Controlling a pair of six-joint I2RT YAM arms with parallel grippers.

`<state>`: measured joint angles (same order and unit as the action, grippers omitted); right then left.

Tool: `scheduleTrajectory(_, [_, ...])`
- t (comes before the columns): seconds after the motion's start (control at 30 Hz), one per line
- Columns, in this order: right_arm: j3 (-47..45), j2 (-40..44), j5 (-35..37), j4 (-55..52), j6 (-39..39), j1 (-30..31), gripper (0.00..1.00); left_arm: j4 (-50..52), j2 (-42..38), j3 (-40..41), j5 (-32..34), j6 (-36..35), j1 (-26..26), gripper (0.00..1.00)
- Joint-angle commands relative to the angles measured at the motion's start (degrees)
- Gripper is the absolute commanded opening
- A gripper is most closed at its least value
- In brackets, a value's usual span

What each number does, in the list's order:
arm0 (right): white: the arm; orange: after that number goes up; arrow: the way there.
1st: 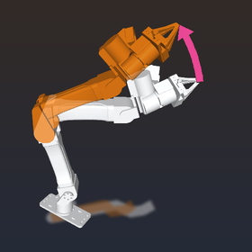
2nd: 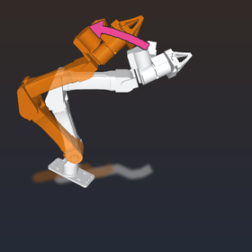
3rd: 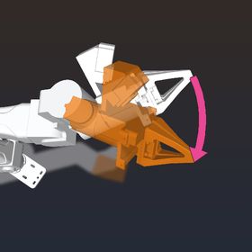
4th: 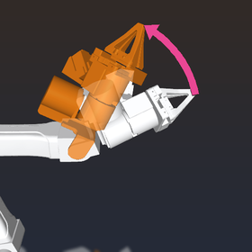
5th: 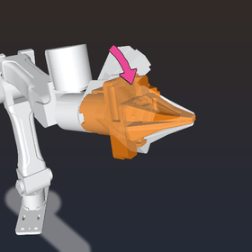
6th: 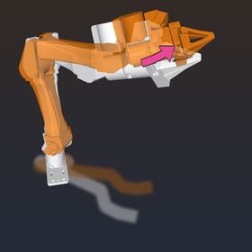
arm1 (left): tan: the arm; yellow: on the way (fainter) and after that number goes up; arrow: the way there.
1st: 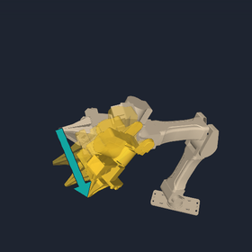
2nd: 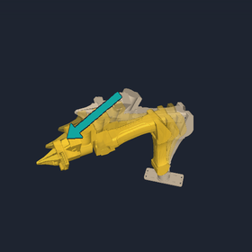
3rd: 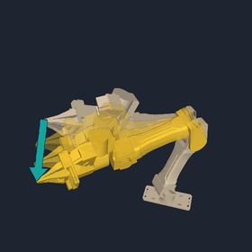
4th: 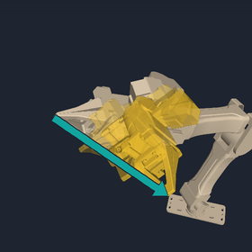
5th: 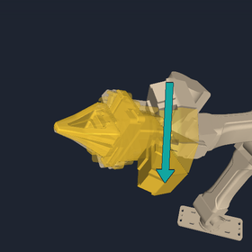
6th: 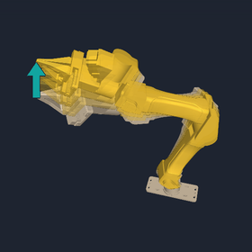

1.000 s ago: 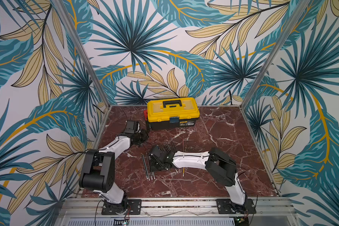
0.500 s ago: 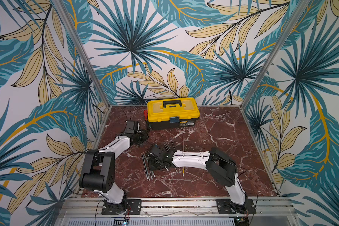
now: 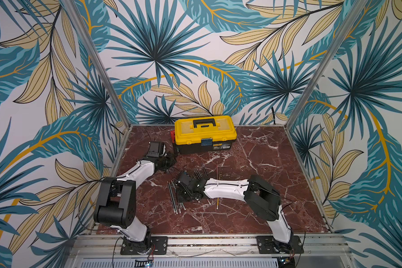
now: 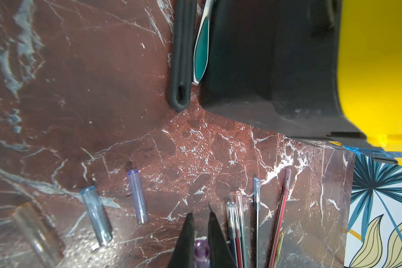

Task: Remove the protective cover of the pencils
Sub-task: Place the pencil at the center of the board.

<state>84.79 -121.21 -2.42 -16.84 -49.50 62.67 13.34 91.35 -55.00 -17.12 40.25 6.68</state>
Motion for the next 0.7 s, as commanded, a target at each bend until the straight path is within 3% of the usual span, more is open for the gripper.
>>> scheduleTrajectory(0.0, [0.4, -1.6, 0.6, -1.4, 0.1, 0.2, 0.20, 0.7, 0.3, -2.0, 0.1, -0.9, -0.1, 0.02])
scheduleTrajectory(0.67, [-6.2, 0.2, -0.7, 3.8, -2.5, 0.8, 0.27, 0.9, 0.6, -2.1, 0.2, -1.0, -0.1, 0.01])
